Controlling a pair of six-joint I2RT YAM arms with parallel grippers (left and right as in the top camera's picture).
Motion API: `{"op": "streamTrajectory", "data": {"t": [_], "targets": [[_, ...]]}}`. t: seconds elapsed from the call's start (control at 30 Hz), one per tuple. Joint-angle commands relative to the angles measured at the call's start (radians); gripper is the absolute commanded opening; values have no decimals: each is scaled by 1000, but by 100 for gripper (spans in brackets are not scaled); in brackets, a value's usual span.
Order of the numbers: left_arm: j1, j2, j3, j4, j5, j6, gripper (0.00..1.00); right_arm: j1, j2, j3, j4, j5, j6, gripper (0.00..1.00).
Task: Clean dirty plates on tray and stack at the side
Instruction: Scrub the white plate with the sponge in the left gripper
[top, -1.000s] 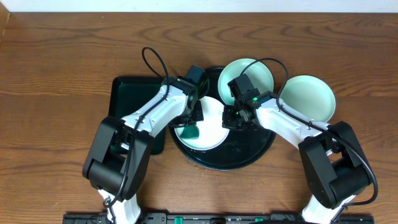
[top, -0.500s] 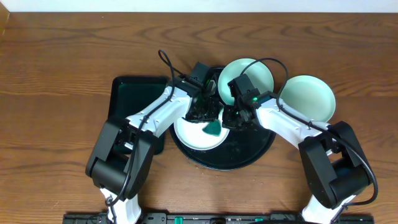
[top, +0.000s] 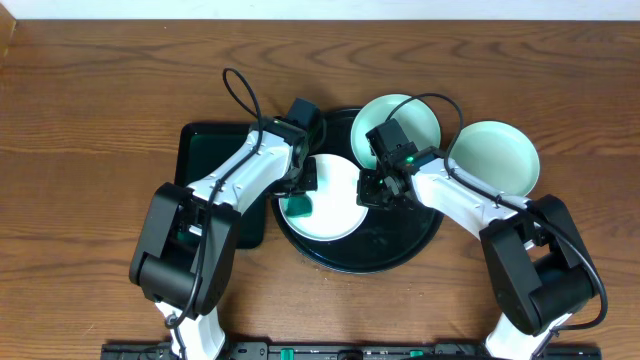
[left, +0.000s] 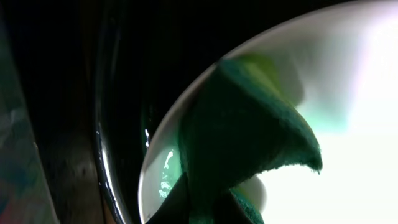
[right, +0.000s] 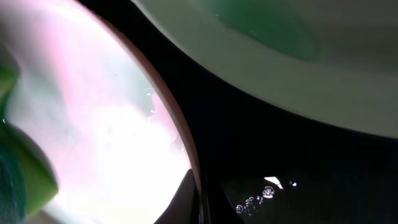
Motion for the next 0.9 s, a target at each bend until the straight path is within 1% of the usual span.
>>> {"op": "streamTrajectory", "data": {"t": [0.0,0.1,0.13,0.2,0.3,0.37,0.4,0.47,0.53,0.6,0.63,0.73,0.87], "targets": [[12,12,-14,-55,122,65,7,4,21,10,-3,10,-5,1],[-4,12,-14,-55,374,205,7,4,21,10,-3,11,-5,1],[-8,12,-14,-52,428,237,7,4,21,10,-3,10,-5,1],[-14,12,-14,-31,481,265,7,4,21,10,-3,10,-5,1],[-14,12,-14,22,480,265,7,4,21,10,-3,10,-5,1],[-6,12,-14,73,447,262,7,4,21,10,-3,10,-5,1],[0,11,-14,97,408,246,7,4,21,10,-3,10,-5,1],[17,11,-12,124,261,162,7,4,21,10,-3,10,-5,1],[39,11,-2,117,95,90,7,4,21,10,-3,10,-5,1],[66,9,26,70,-39,35,7,4,21,10,-4,10,-5,1],[80,6,47,33,-77,17,7,4,21,10,-4,10,-5,1],[125,0,143,-98,-111,10,7,4,21,10,-7,10,-5,1],[202,-30,319,-274,-22,9,7,11,20,11,-3,13,-5,1]]}}
